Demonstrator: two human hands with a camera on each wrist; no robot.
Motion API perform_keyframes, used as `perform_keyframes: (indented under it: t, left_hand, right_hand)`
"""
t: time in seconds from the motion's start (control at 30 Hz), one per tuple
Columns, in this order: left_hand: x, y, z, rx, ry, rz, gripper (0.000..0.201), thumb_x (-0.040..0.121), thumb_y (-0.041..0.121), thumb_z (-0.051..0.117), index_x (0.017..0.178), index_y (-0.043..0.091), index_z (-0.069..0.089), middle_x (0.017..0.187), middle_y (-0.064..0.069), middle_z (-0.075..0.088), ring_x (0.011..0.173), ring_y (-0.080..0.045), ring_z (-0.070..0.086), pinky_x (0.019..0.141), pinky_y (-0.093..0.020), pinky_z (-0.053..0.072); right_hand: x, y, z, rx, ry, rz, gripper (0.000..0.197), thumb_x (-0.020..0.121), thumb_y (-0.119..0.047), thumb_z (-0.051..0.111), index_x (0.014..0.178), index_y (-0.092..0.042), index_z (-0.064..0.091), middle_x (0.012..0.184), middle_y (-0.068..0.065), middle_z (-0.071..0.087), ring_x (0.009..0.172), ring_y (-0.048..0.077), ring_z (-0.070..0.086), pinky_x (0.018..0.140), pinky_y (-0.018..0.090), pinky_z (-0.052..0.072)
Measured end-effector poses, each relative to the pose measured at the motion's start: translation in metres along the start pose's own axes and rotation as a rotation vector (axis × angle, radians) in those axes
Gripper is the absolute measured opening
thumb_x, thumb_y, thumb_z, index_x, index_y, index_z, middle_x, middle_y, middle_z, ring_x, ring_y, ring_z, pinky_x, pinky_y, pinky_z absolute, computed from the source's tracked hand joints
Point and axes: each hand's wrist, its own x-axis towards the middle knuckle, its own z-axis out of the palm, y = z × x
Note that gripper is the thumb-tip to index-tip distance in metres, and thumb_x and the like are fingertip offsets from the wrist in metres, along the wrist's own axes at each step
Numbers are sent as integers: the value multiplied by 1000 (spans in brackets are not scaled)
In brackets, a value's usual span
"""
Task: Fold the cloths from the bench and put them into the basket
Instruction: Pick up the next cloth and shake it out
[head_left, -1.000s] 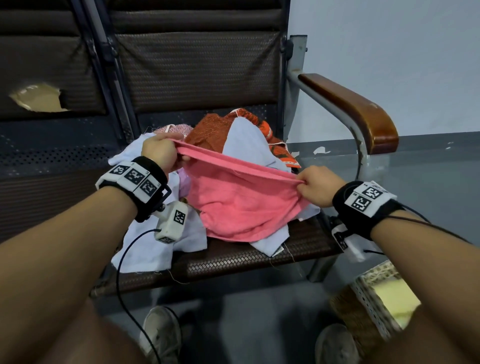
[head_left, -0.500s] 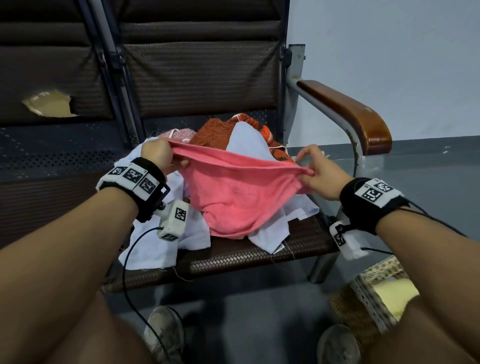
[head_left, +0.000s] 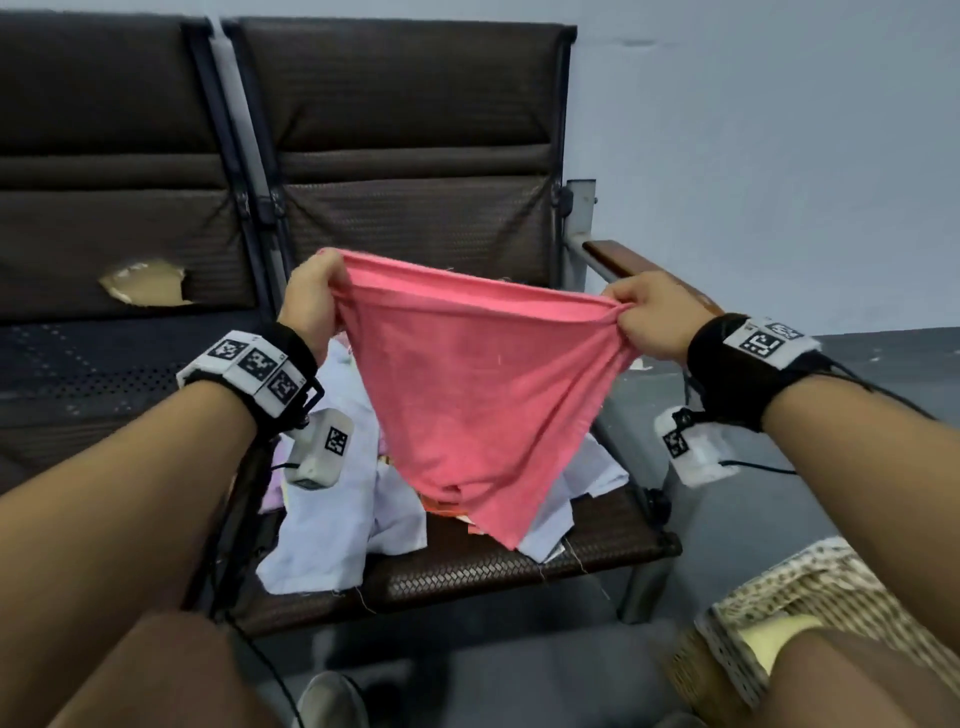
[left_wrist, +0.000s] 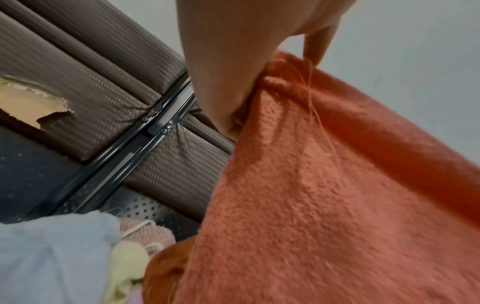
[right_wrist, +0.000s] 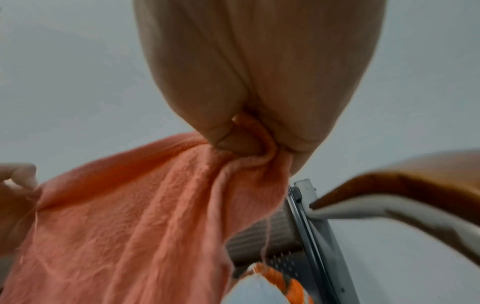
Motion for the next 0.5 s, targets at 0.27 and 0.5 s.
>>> perform_keyframes:
  t: [0.27, 0.5]
  left_hand:
    - [14, 44, -8, 119, -164, 86, 15, 73, 15, 78, 87, 14, 76, 88, -8, 74, 81, -23, 67, 76, -34, 55]
    - [16, 45, -2, 239, -122, 124, 16, 80, 20, 81, 94, 11, 77, 91, -10, 73, 83, -20, 66, 77, -35, 57]
  right_hand:
    - [10, -43, -43, 50, 119, -20, 35, 87, -11, 51, 53, -14, 59, 57, 1, 59, 54, 18, 57, 44, 16, 41]
    - [13, -33, -57, 29, 69, -7, 39, 95, -47, 59, 87, -12, 76, 79, -3, 76, 74, 14, 71, 68, 26, 56]
